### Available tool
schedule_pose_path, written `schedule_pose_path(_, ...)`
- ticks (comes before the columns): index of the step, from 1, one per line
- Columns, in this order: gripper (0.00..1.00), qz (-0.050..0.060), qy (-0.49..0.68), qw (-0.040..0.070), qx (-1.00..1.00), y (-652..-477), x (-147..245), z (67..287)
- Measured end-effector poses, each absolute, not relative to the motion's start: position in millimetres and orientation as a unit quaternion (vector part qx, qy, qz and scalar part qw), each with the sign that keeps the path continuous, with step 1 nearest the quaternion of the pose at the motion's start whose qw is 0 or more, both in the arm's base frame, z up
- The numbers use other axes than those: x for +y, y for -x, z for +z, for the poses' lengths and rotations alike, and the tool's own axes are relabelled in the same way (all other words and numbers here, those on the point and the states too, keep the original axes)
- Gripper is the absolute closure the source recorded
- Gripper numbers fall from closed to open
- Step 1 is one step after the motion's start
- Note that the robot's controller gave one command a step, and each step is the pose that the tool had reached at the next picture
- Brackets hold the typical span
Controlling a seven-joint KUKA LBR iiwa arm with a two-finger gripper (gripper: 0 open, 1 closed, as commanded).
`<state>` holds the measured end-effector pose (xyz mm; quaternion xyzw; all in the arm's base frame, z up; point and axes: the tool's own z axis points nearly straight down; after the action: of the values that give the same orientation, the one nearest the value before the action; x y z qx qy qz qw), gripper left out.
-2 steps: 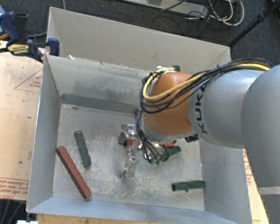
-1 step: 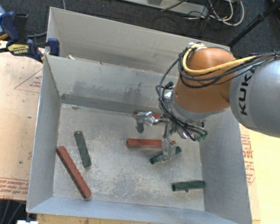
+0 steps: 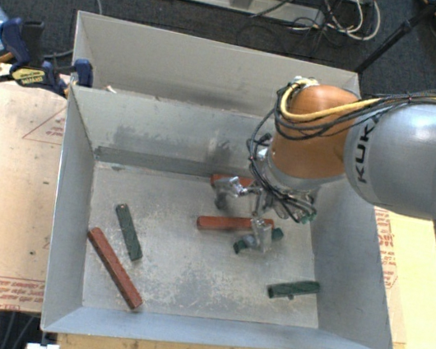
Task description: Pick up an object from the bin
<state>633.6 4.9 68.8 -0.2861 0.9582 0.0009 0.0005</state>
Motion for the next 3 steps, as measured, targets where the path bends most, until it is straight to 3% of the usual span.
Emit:
schedule_pose_path(1,1.00,0.000,0.286,0.002,0.958,-636.2,5,76)
schedule_pose_path(2,1.00,0.000,0.286,0.002,0.958,-636.2,5,76)
schedule_pose_path(3,1.00,0.002,0.302,0.004,0.953,-566.5,90,165)
